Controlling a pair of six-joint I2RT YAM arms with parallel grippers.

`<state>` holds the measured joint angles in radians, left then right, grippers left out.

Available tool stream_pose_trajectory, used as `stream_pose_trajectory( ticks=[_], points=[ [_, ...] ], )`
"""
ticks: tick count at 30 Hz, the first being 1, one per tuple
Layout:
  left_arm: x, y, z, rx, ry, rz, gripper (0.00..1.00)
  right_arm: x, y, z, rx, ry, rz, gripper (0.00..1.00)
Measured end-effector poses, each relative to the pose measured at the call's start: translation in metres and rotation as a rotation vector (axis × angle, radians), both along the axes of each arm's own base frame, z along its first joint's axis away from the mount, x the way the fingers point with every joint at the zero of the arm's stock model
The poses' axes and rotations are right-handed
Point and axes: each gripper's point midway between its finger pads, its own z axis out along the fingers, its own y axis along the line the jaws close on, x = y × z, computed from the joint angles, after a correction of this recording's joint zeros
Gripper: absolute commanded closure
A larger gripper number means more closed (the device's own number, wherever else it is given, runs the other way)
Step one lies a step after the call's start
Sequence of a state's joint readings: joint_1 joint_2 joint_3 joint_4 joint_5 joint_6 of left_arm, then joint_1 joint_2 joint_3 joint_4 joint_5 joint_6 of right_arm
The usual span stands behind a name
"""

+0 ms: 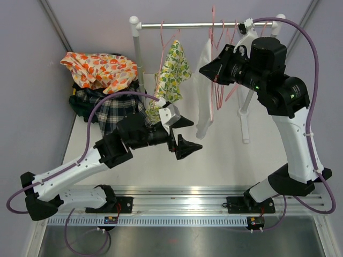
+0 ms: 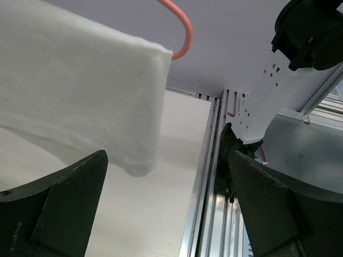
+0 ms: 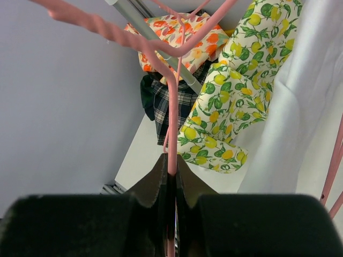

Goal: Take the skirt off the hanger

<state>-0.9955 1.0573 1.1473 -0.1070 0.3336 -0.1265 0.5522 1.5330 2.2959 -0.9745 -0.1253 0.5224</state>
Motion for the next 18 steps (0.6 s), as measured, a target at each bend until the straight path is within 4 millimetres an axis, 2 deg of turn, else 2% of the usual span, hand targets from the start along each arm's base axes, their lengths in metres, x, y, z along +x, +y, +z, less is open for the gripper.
stream_pose_trajectory(
  ticks=[1, 4, 8, 9, 11, 12, 15, 16, 18],
  points=[
    [-0.004, -0.011, -0.001, -0.004, -0.007, -0.008, 0.01, -0.002, -0.002, 0.001, 0.003, -0.003, -0.001, 1.00],
    [-0.003, -0.024, 0.000, -0.010, -0.030, 0.017, 0.01, -0.006, -0.003, 0.001, 0.008, -0.001, -0.001, 1.00],
    [0.010, -0.040, 0.000, -0.018, -0.047, 0.064, 0.02, -0.009, -0.005, -0.003, 0.006, 0.008, -0.002, 1.00],
    [0.013, -0.043, -0.002, -0.015, -0.048, 0.076, 0.05, -0.010, -0.006, -0.004, 0.004, 0.011, -0.002, 1.00],
    [0.022, -0.050, -0.005, -0.008, -0.053, 0.101, 0.18, -0.011, -0.007, -0.006, 0.003, 0.013, -0.002, 1.00],
    [0.025, -0.052, -0.007, -0.005, -0.051, 0.108, 0.34, -0.012, -0.007, -0.006, 0.002, 0.014, -0.003, 1.00],
    [0.034, -0.060, -0.016, 0.016, -0.049, 0.133, 0.58, -0.013, -0.008, -0.006, 0.002, 0.014, -0.003, 1.00],
    [0.036, -0.062, -0.019, 0.022, -0.050, 0.141, 0.79, -0.014, -0.008, -0.006, 0.003, 0.012, -0.003, 1.00],
    [0.039, -0.064, -0.023, 0.032, -0.048, 0.152, 1.00, -0.014, -0.009, -0.005, 0.003, 0.010, -0.005, 1.00]
  ],
)
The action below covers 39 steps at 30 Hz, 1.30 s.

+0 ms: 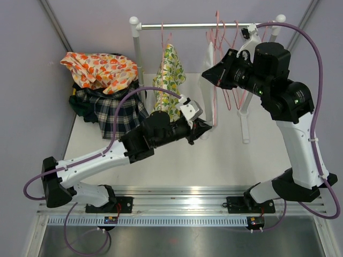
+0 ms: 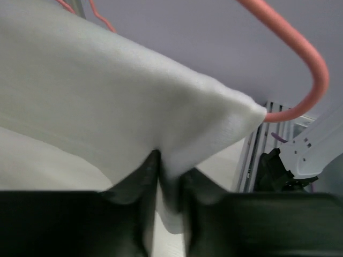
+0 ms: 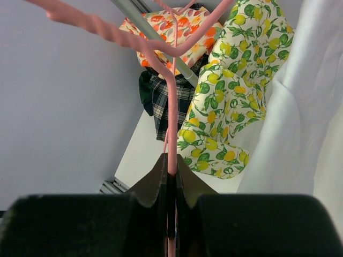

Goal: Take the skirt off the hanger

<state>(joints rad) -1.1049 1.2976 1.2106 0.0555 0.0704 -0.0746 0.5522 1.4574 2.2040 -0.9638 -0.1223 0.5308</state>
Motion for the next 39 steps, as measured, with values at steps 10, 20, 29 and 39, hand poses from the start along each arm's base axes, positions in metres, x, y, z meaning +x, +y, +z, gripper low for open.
stream_pose_trajectory(
  ticks=[10, 20, 29, 39],
  points=[
    [-0.019, 0.027, 0.006, -0.025, 0.003, 0.038, 1.00, -0.001, -0.002, 0.002, -0.001, -0.008, -0.007, 1.00],
    [-0.122, 0.078, -0.054, -0.061, 0.177, -0.006, 1.00, 0.000, 0.003, -0.006, -0.034, 0.013, 0.009, 1.00],
    [-0.185, 0.077, -0.130, 0.050, 0.358, 0.048, 1.00, 0.008, 0.012, -0.046, -0.132, 0.134, 0.035, 1.00],
    [-0.210, 0.051, -0.182, 0.154, 0.353, 0.171, 1.00, 0.017, 0.026, -0.094, -0.234, 0.321, 0.115, 1.00]
  ],
)
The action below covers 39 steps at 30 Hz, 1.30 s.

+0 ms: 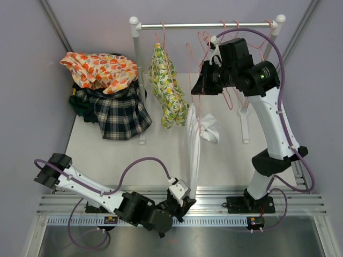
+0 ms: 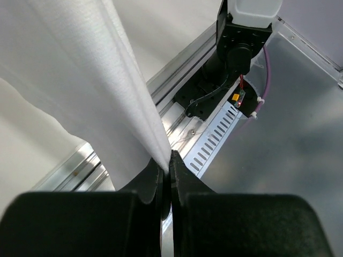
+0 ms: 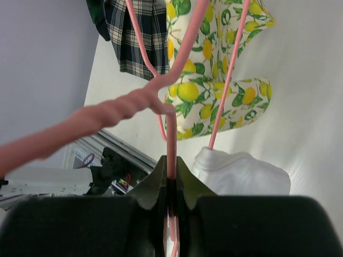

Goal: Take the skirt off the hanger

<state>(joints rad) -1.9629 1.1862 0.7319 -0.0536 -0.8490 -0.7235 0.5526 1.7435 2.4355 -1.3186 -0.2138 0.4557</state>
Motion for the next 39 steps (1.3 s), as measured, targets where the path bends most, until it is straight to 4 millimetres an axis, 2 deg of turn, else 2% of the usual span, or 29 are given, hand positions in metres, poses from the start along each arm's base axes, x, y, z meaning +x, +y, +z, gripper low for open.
stream_pose_trajectory(
  ticks=[3, 5, 7, 9, 11, 13, 15, 17, 20, 25, 30, 32, 35, 37, 39],
  points=[
    [-0.003, -0.006, 0.000, 0.004, -0.011, 0.028, 1.00, 0.014, 0.001, -0.004, 0.021, 0.048, 0.009, 1.00],
    [-0.009, -0.012, -0.006, 0.036, -0.008, 0.030, 1.00, 0.031, -0.003, -0.003, 0.047, 0.051, -0.015, 1.00],
    [-0.014, -0.014, -0.020, 0.090, -0.018, 0.031, 1.00, 0.048, -0.013, -0.002, 0.073, 0.051, -0.047, 1.00],
    [-0.023, -0.009, -0.043, 0.165, -0.003, 0.014, 1.00, 0.065, -0.022, 0.004, 0.102, 0.024, -0.086, 1.00],
    [-0.042, 0.008, -0.074, 0.260, 0.054, -0.036, 1.00, 0.092, -0.028, 0.027, 0.164, -0.080, -0.131, 1.00],
    [-0.055, 0.033, -0.103, 0.341, 0.106, -0.066, 1.00, 0.109, -0.036, 0.051, 0.213, -0.179, -0.158, 1.00],
    [-0.054, 0.056, -0.124, 0.409, 0.135, -0.054, 1.00, 0.113, -0.038, 0.066, 0.250, -0.228, -0.169, 1.00],
    [-0.047, 0.070, -0.132, 0.455, 0.138, -0.022, 1.00, 0.111, -0.036, 0.071, 0.264, -0.239, -0.166, 1.00],
    [-0.045, 0.067, -0.124, 0.454, 0.131, -0.004, 1.00, 0.110, -0.032, 0.074, 0.280, -0.234, -0.158, 1.00],
    [-0.048, 0.042, -0.087, 0.382, 0.088, -0.018, 1.00, 0.110, -0.025, 0.076, 0.317, -0.217, -0.135, 1.00],
    [-0.038, 0.043, -0.058, 0.346, 0.007, -0.066, 1.00, 0.120, -0.017, 0.067, 0.332, -0.208, -0.114, 1.00],
    [-0.026, 0.042, -0.039, 0.334, -0.031, -0.080, 1.00, 0.127, -0.015, 0.056, 0.320, -0.201, -0.111, 1.00],
    [0.007, 0.038, -0.008, 0.342, -0.088, -0.029, 1.00, 0.132, -0.012, 0.049, 0.307, -0.205, -0.107, 1.00],
    [0.040, 0.039, 0.017, 0.357, -0.132, 0.045, 1.00, 0.133, -0.012, 0.044, 0.294, -0.200, -0.112, 1.00],
    [0.071, 0.048, 0.042, 0.371, -0.175, 0.107, 1.00, 0.134, -0.014, 0.036, 0.277, -0.181, -0.126, 1.00]
  ],
)
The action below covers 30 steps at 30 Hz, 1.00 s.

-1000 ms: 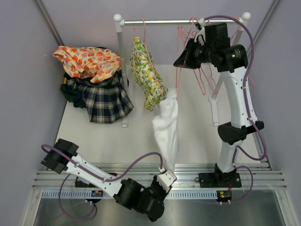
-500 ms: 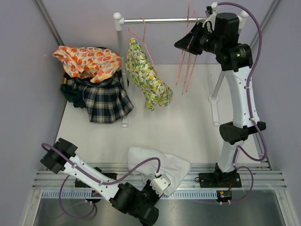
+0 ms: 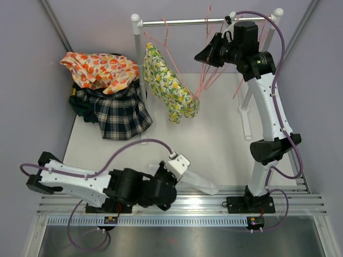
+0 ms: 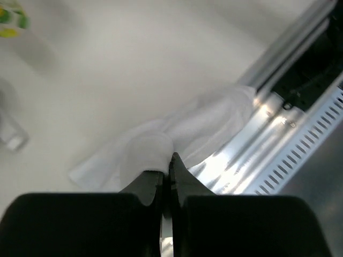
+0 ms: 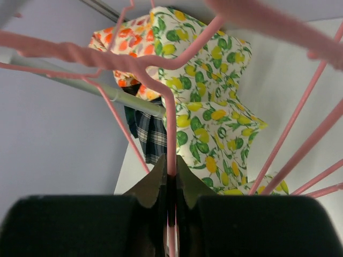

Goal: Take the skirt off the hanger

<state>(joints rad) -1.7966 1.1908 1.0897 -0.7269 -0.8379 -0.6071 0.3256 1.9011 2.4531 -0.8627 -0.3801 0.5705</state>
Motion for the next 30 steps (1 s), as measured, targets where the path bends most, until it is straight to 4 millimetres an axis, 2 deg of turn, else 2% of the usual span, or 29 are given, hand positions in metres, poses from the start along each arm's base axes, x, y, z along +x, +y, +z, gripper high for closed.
stream_pose_trajectory(
  ticks=[5, 8, 11, 13, 14, 15, 16, 17, 20, 23, 27, 28, 30],
  points=[
    [0.066, 0.049, 0.070, -0.076, -0.093, 0.120, 1.00, 0.002, -0.007, -0.032, -0.057, 0.078, -0.038, 1.00],
    [0.105, 0.087, 0.116, -0.119, -0.165, 0.229, 1.00, -0.003, -0.012, -0.049, -0.090, 0.124, -0.056, 1.00],
    [0.142, 0.122, 0.143, -0.108, -0.223, 0.365, 1.00, -0.009, -0.016, -0.051, -0.102, 0.124, -0.063, 1.00],
    [0.167, 0.147, 0.155, -0.078, -0.253, 0.458, 1.00, -0.018, -0.020, -0.049, -0.106, 0.125, -0.062, 0.80],
    [0.180, 0.160, 0.159, -0.056, -0.263, 0.507, 1.00, -0.023, -0.021, -0.048, -0.108, 0.125, -0.062, 0.66],
    [0.190, 0.171, 0.162, -0.038, -0.267, 0.546, 1.00, -0.027, -0.023, -0.046, -0.107, 0.124, -0.062, 0.45],
    [0.202, 0.183, 0.167, -0.021, -0.270, 0.590, 1.00, -0.031, -0.024, -0.044, -0.108, 0.121, -0.062, 0.05],
    [0.213, 0.195, 0.174, -0.010, -0.277, 0.633, 1.00, -0.035, -0.026, -0.042, -0.109, 0.115, -0.062, 0.01],
    [0.243, 0.219, 0.204, 0.004, -0.307, 0.723, 1.00, -0.047, -0.032, -0.034, -0.125, 0.083, -0.066, 0.00],
    [0.277, 0.241, 0.246, -0.039, -0.362, 0.808, 1.00, -0.061, -0.040, -0.027, -0.137, 0.057, -0.075, 0.00],
    [0.329, 0.285, 0.299, -0.117, -0.466, 0.943, 1.00, -0.088, -0.054, -0.025, -0.154, 0.024, -0.089, 0.00],
    [0.342, 0.299, 0.309, -0.133, -0.497, 0.979, 1.00, -0.091, -0.055, -0.025, -0.155, 0.023, -0.091, 0.00],
    [0.375, 0.323, 0.316, -0.135, -0.528, 1.043, 1.00, -0.103, -0.059, -0.027, -0.153, 0.006, -0.092, 0.00]
  ],
)
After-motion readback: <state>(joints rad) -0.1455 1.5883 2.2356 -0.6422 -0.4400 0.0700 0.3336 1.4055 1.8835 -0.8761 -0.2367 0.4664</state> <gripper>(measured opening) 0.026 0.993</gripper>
